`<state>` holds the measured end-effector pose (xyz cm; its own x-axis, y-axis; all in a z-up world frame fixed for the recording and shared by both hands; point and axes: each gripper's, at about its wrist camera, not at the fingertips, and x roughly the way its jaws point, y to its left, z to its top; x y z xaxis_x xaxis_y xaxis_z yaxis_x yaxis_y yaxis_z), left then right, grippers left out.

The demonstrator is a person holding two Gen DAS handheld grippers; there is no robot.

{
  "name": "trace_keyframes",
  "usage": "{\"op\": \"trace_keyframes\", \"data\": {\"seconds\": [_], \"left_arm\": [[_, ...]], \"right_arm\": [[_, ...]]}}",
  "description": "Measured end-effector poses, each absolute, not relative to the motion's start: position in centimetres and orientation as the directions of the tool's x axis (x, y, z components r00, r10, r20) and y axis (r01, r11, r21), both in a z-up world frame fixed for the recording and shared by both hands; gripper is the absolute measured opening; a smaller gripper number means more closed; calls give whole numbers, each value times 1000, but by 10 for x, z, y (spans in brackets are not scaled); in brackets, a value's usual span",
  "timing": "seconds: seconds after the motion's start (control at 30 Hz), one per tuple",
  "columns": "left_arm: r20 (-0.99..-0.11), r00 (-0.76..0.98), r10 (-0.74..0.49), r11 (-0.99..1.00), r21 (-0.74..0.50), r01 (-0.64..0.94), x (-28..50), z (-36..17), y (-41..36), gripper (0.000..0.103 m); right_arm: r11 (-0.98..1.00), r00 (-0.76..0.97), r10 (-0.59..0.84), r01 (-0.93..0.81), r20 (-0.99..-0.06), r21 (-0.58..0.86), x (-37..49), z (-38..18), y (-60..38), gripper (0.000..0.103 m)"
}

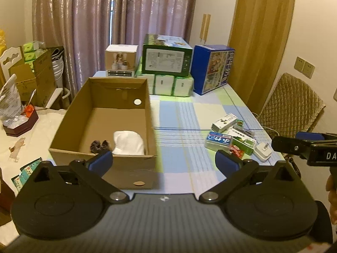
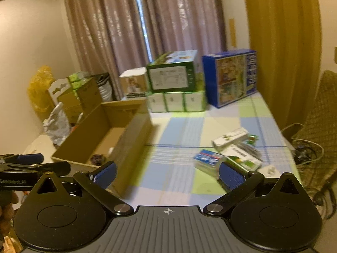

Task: Organize objects
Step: 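Withdraw both tools from the box back toward the table items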

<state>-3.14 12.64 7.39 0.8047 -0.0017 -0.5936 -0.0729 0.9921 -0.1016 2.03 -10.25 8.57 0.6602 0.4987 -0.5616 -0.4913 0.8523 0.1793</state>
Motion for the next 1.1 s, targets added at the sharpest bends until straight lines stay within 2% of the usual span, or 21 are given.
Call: {"op": "trace_keyframes", "data": {"seconds": [0.6,1.1], "left_arm": [[-632,766,-118,990,-133,43,-13,46,59,102],[-666,735,-128,991,-120,63,5,25,30,102]], "right_arm": [[945,728,324,-276,-604,175,15,64,-210,101],[961,734,276,-224,-620,162,20,53,-246,101]]}}
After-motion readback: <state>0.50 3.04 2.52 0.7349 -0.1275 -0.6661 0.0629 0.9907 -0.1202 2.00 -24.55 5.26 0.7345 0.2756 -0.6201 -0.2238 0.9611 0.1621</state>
